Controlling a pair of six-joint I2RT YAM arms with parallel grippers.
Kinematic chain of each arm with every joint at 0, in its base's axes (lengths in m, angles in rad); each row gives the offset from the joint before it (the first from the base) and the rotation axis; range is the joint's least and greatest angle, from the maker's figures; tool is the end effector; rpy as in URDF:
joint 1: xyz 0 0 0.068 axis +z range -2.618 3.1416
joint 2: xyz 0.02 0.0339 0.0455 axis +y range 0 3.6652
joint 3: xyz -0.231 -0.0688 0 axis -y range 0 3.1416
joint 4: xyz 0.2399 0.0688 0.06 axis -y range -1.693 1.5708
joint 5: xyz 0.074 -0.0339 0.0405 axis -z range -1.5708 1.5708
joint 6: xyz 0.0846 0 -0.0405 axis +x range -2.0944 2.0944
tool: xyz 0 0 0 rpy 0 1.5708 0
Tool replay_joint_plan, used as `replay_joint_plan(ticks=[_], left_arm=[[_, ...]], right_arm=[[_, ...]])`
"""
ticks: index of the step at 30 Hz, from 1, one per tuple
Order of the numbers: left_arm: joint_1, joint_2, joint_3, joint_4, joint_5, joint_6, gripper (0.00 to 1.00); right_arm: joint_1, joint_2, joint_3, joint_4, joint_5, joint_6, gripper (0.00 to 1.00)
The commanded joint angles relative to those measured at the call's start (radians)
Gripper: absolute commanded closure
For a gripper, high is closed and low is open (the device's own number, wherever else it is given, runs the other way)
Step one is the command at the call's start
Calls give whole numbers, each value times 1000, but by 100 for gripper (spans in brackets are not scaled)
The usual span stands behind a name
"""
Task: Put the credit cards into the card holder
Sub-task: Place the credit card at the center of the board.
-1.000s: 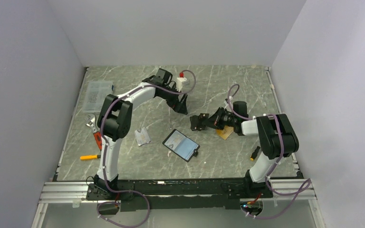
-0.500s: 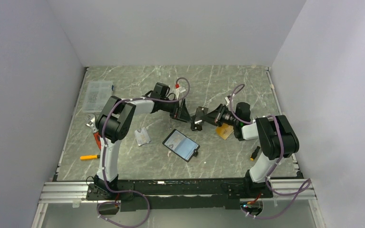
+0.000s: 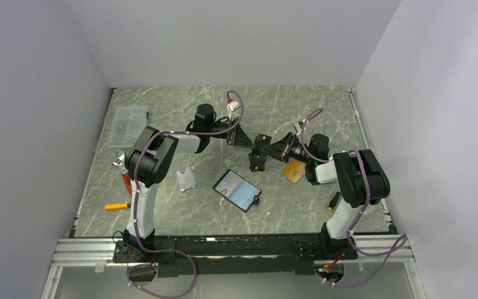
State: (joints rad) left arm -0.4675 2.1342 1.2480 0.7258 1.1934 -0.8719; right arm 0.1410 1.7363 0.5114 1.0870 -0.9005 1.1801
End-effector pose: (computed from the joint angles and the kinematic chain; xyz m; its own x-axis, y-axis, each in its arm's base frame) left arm 0.3621 -0.2709 0.1441 -0.8460 0.1111 -0.5214 0.5248 0.0007 -0.8512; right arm 0.3087 0.1108 0.1186 -0.8431 0.4605 -0.2776 -0.2001 0.2106 0.9569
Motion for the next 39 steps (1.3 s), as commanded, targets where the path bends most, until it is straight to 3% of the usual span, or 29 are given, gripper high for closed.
replay_joint_plan(ticks=[1, 4, 9, 17, 25, 32, 39], left_arm=[[20, -34, 3, 202, 30, -124, 25], [22, -21, 21, 215, 27, -141, 29], [21, 1, 24, 279, 26, -200, 47], [25, -12, 22, 145, -26, -77, 46], [26, -13, -1, 147, -20, -74, 49], [9, 14, -4, 291, 6, -207, 55], [16, 2, -13, 255, 17, -167, 54]], right_arm=[[9, 9, -13, 83, -30, 0, 100], [13, 4, -27, 76, -31, -8, 100], [16, -2, -25, 63, -32, -14, 100], [23, 4, -35, 126, -62, 16, 100], [23, 20, -33, 194, -85, 57, 100], [40, 47, -5, 221, -84, 81, 100], [39, 20, -7, 162, -82, 43, 100]])
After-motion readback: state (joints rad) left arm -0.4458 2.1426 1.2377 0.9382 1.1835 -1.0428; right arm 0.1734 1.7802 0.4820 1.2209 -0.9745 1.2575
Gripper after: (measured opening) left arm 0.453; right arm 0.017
